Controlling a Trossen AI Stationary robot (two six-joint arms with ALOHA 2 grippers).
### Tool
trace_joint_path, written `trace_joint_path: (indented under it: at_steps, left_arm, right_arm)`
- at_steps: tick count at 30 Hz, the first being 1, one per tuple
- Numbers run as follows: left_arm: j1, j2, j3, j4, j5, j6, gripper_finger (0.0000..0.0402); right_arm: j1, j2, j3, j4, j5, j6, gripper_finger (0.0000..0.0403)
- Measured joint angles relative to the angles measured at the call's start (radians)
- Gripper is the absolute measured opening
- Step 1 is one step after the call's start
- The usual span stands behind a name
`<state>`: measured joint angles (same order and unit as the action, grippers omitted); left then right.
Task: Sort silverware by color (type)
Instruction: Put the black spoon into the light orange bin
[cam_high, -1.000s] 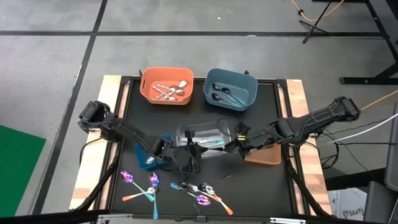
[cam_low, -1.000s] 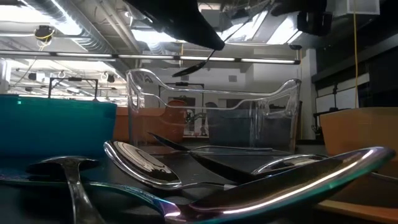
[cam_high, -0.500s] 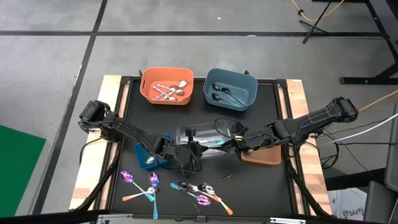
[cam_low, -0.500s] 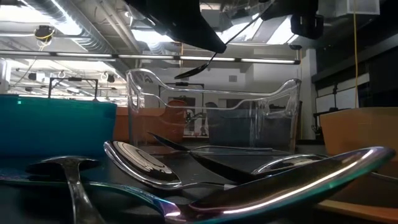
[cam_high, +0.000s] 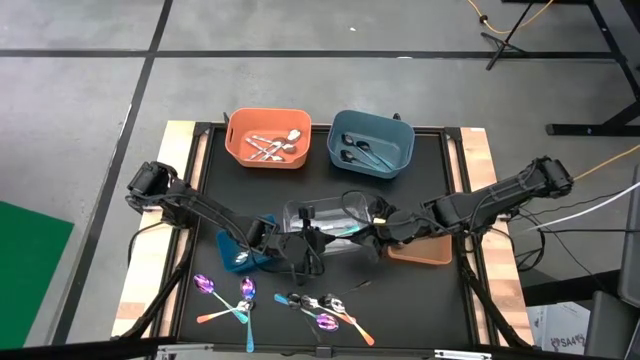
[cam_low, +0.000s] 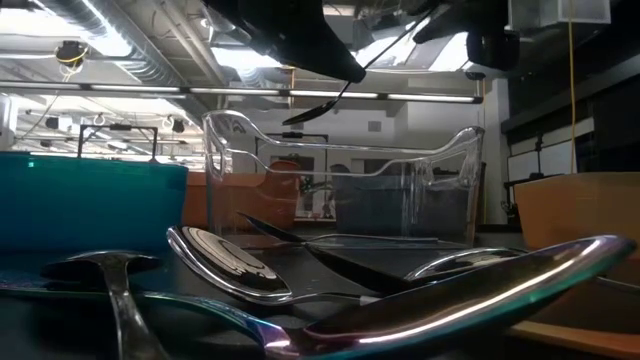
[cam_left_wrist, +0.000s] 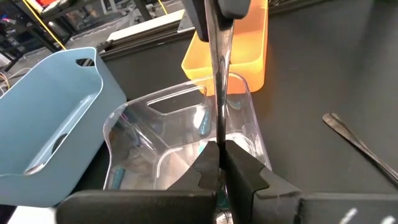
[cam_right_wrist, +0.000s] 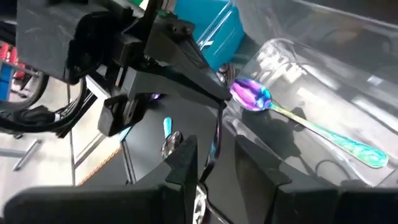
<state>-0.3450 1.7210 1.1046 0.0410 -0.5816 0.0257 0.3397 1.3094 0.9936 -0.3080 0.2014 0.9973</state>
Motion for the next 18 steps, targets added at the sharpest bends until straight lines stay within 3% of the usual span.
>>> trace_joint_path:
  at_steps: [12,18]
  left_arm:
    - [0.0,0.0,0.0,0.0,-0.003,0.0,0.0005]
    - [0.0,0.0,0.0,0.0,-0.005,0.0,0.0005]
  right_arm:
    - [-0.001,-0.001,0.001,0.014,0.033,0.001,0.0091]
    - [-0.002,0.005,0.001,0.015,0.034,0.001,0.0047]
